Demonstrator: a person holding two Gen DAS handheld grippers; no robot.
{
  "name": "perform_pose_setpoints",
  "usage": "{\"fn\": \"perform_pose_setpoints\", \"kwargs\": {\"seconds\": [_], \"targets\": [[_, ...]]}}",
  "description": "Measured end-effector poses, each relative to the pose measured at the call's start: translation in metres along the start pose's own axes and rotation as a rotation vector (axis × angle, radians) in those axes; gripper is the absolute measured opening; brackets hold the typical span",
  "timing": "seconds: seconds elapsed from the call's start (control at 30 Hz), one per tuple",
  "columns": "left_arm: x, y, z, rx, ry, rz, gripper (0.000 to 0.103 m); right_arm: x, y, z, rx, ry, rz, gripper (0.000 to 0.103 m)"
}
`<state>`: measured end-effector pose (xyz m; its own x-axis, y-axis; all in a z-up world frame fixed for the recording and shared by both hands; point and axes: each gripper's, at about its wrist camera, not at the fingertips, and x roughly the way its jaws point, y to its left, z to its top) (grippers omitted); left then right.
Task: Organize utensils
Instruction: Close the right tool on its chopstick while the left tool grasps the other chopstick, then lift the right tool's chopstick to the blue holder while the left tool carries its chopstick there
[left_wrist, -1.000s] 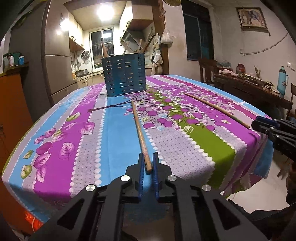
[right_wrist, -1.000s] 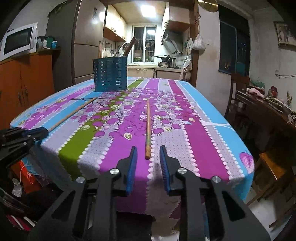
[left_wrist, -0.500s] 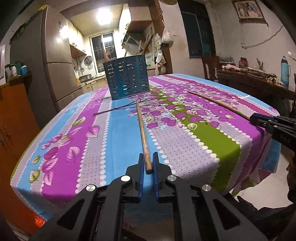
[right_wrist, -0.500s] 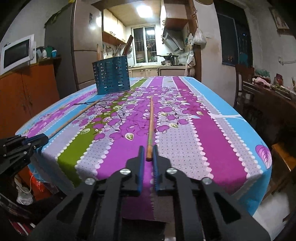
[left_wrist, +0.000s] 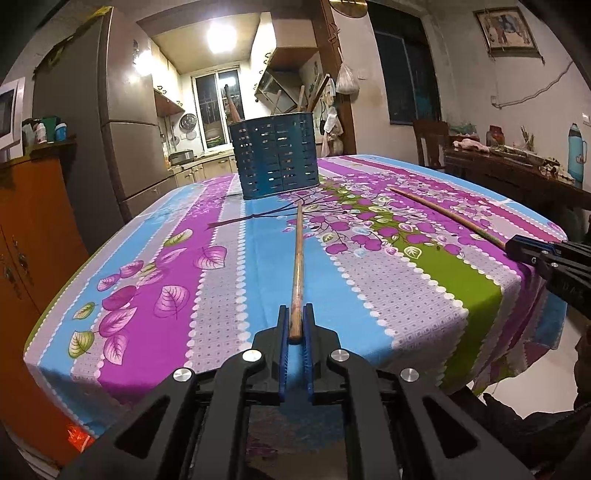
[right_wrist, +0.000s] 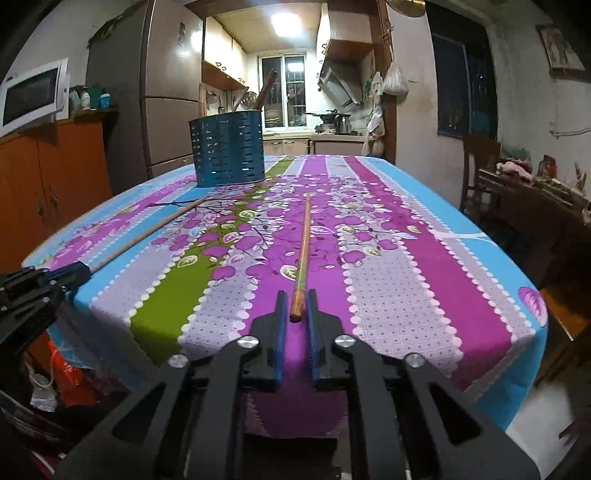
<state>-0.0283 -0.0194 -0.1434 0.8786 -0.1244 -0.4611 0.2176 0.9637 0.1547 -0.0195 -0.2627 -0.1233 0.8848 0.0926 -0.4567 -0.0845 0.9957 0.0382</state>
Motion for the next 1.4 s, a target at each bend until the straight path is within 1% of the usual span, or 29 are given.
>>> {"fn": "perform_pose_setpoints", "kwargs": {"seconds": [0.03, 0.07, 0.2, 0.27, 0.33, 0.43, 0.63, 0.7, 0.83, 0.93, 1.17, 1.3, 1.4], "targets": [[-0.001, 0.0, -0.001, -0.001, -0.003, -0.003, 0.008, -0.001, -0.002, -0.001, 0.005, -0.001, -0.003, 0.029], [-0.002, 0.0, -0.001, 0.001, -0.005, -0.006, 0.008, -0.002, -0.004, -0.002, 0.011, -0.002, 0.005, 0.032], [-0.005, 0.0, -0.004, 0.005, -0.014, -0.004, 0.009, -0.001, -0.002, -0.003, -0.003, -0.004, 0.006, 0.032], [-0.004, 0.0, -0.004, 0.002, -0.015, -0.003, 0.009, 0.001, -0.003, -0.001, 0.005, -0.002, 0.015, 0.03], [-0.004, 0.001, -0.004, -0.002, -0.016, -0.004, 0.009, 0.003, -0.002, -0.001, -0.003, -0.004, 0.021, 0.02], [-0.004, 0.001, -0.005, -0.003, -0.018, -0.003, 0.009, 0.004, 0.001, 0.0, -0.021, -0.007, 0.03, 0.011], [-0.003, 0.001, -0.005, 0.011, -0.027, -0.003, 0.009, 0.005, 0.004, 0.0, -0.016, -0.013, 0.039, 0.01], [-0.003, 0.001, -0.006, 0.021, -0.034, 0.001, 0.009, 0.005, 0.004, -0.001, -0.013, -0.014, 0.045, 0.007], [-0.003, 0.003, -0.006, 0.008, -0.041, -0.013, 0.008, 0.004, 0.004, -0.001, 0.019, -0.019, 0.047, 0.006], [-0.004, 0.002, -0.004, 0.008, -0.039, -0.016, 0.008, 0.001, 0.007, 0.0, 0.012, -0.016, 0.047, 0.006], [-0.022, 0.009, 0.008, 0.027, -0.098, 0.019, 0.008, -0.021, 0.015, 0.015, -0.048, -0.081, 0.013, 0.005], [-0.037, 0.021, 0.026, 0.012, -0.134, 0.032, 0.008, -0.035, 0.018, 0.029, -0.084, -0.132, 0.012, 0.005], [-0.05, 0.028, 0.044, 0.008, -0.167, 0.025, 0.008, -0.046, 0.018, 0.047, -0.105, -0.185, 0.027, 0.005]]}}
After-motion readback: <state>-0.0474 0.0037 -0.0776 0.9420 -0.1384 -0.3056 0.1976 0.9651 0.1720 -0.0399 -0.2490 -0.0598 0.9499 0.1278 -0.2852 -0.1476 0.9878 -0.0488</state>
